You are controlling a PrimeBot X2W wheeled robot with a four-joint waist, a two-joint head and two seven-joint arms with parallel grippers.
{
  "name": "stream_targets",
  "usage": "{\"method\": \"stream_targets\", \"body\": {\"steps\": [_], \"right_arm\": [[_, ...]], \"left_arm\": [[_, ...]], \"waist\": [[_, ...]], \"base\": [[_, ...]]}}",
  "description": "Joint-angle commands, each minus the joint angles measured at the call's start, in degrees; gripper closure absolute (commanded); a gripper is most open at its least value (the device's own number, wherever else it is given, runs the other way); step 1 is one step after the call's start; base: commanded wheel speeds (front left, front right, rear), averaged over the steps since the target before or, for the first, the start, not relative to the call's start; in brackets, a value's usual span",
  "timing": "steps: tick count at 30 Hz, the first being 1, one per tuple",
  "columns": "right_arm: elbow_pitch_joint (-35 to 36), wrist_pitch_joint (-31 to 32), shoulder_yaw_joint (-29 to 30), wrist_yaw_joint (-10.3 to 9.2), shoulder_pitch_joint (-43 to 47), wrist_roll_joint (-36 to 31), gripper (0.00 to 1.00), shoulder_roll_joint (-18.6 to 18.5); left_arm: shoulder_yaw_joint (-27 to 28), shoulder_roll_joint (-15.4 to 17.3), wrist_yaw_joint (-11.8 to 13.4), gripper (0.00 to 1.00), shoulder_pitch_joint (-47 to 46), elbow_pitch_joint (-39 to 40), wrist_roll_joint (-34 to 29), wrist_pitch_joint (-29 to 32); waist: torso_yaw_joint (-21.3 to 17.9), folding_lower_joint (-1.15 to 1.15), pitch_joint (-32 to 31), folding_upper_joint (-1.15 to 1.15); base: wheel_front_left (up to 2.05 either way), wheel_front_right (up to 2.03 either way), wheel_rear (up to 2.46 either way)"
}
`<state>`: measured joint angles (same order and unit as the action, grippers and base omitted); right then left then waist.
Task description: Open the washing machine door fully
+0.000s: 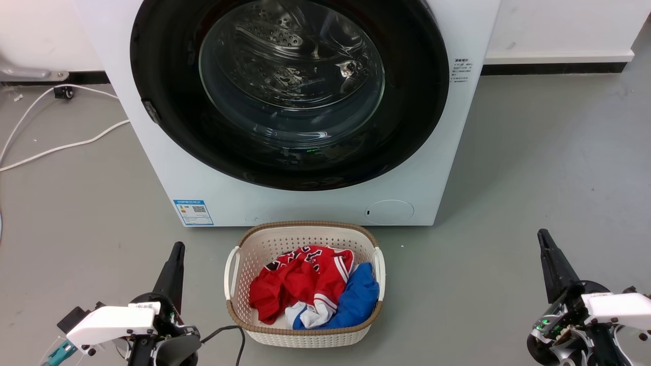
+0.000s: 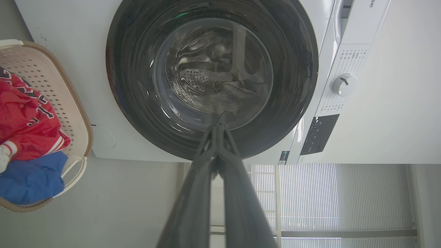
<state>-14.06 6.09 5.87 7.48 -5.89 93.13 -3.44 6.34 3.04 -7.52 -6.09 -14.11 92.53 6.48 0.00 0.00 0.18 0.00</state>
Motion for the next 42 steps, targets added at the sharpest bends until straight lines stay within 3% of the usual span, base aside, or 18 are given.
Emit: {"method": "stream_targets", "body": {"steps": [1,42], "right_arm": [[-0.1,0.1,0.1,0.01,-0.6,-0.4,1.00,0.2],[-0.1,0.3,0.4,0.01,-0.7,-0.6,1.00,0.4]], "left_arm": [[0.3,-0.1,-0.1,1.00,-0.4,0.0,-0.1,0.1],[0.3,-0.2,-0.1,1.00,-0.4,0.0,-0.2,0.2]], "waist": [[0.0,0.00,0.0,0.00],[0.0,0.00,0.0,0.00]], "base": [[0.00,0.00,0.00],[0.00,0.00,0.00]]}}
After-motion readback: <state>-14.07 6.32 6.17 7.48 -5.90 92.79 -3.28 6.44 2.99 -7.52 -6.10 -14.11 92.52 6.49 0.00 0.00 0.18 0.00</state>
